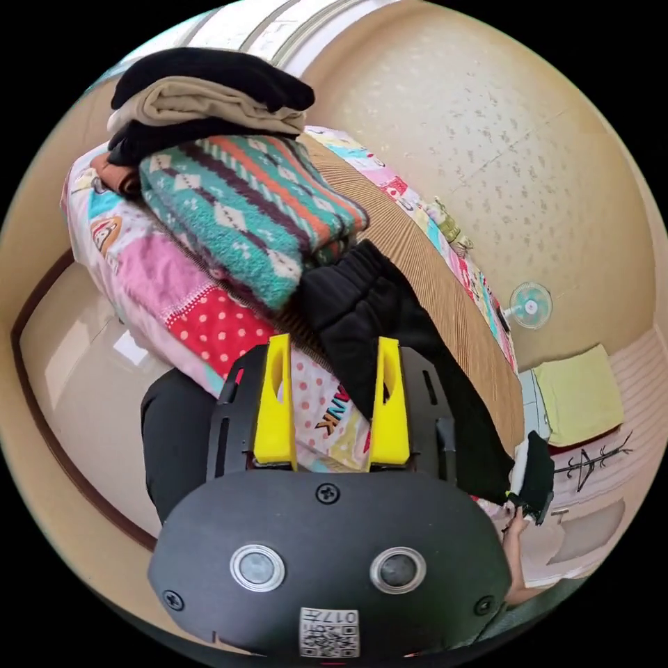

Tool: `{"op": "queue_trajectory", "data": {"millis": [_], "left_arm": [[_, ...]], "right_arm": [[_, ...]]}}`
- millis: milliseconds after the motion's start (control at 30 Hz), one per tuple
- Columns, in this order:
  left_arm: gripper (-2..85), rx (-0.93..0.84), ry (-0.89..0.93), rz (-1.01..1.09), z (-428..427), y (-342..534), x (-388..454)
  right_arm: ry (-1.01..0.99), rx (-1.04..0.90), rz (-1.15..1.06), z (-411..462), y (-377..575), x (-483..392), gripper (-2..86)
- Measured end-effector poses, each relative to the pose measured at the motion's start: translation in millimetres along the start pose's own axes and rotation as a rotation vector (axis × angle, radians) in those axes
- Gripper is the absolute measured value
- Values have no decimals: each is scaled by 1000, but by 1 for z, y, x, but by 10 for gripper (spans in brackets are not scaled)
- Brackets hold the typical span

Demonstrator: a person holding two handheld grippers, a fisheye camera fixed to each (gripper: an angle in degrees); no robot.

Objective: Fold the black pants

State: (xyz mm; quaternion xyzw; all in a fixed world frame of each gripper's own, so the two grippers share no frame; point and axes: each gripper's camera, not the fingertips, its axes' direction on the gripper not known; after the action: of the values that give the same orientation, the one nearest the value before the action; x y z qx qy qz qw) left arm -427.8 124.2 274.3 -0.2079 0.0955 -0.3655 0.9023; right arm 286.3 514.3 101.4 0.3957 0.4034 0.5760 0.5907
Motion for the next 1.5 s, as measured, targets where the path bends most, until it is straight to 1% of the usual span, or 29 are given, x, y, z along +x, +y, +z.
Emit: {"op": "queue_trajectory", "data": {"millis": [67, 133, 167, 233, 267, 333, 400, 467, 533, 600, 633, 667, 733, 800, 833, 900, 967, 1000, 1033, 1067, 1100, 1167, 1200, 1267, 1333, 1400, 1433, 1467, 1500], "left_arm": [[193, -20, 94, -56, 13, -2, -16], [190, -73, 159, -95, 33, -3, -22], [189, -65, 135, -134, 39, -2, -24], [157, -73, 87, -195, 41, -1, -26], [117, -91, 116, -192, 38, -3, -26], [75, -84, 244, -157, 34, -6, -19], [65, -137, 185, -118, 35, -13, -9], [81, -191, 77, -81, 48, -20, -6], [131, -168, 67, -120, 60, -14, -17], [158, -153, 127, -107, 75, -3, -22], [151, -149, 120, -60, 84, 5, -17], [126, -173, 94, -7, 95, 12, -7], [78, -178, 79, -15, 100, 19, 1], [65, -108, 170, -19, 87, 20, 10], [63, -58, 217, 6, 74, 20, 26], [61, -6, 246, 122, 59, 23, 69], [63, 25, 223, 362, 46, 42, 147], [64, 29, 224, 416, 45, 51, 165], [68, 28, 242, 521, 47, 73, 199], [75, -2, 282, 597, 55, 97, 228], [81, -31, 309, 628, 61, 110, 241], [97, -229, 431, 787, 101, 162, 282], [99, -292, 474, 832, 113, 176, 289], [66, -557, 678, 990, 153, 226, 304], [51, -680, 719, 1031, 171, 247, 300], [56, -621, 696, 1005, 169, 246, 282], [64, -541, 653, 972, 164, 238, 266], [66, -474, 601, 925, 160, 226, 250], [68, -446, 570, 892, 159, 220, 242]], "right_arm": [[29, 118, 118, -11, 6, 13, 5], [-57, 1, 151, 12, 3, 18, 5], [-136, -127, 153, 32, 3, 14, 4], [-120, -99, 161, 32, 15, 0, 4], [-109, -45, 106, 21, 24, -14, 4], [-158, -5, 19, 5, 36, -33, 4], [-240, 37, -16, -11, 53, -50, 4], [-300, 74, -31, -17, 66, -61, 4], [-352, 76, -48, -16, 74, -72, 4], [-405, 41, -64, -6, 79, -82, 4], [-418, 26, -69, -3, 79, -83, 4], [-440, 0, -76, 3, 80, -85, 4], [-462, -25, -76, 9, 81, -83, 4], [-490, -37, -75, 11, 80, -74, 4], [-494, -37, -75, 11, 80, -71, 4], [-500, -31, -54, 9, 79, -56, 5], [-521, -27, -30, 8, 78, -42, 5], [-540, -27, -15, 9, 78, -33, 5], [-549, -28, -6, 9, 79, -29, 5], [-567, -29, 13, 11, 80, -21, 5], [-582, -35, 31, 14, 81, -13, 5], [-599, -48, 54, 21, 83, -5, 6], [-613, -62, 68, 26, 83, -1, 6], [-649, -76, 80, 31, 83, 5, 7], [-694, -76, 72, 32, 82, 8, 9], [-765, -60, 29, 29, 77, 7, 16], [-796, -53, 5, 28, 75, 5, 19], [-865, -40, -44, 26, 70, -1, 27], [-948, -36, -83, 26, 64, -9, 38]]}}
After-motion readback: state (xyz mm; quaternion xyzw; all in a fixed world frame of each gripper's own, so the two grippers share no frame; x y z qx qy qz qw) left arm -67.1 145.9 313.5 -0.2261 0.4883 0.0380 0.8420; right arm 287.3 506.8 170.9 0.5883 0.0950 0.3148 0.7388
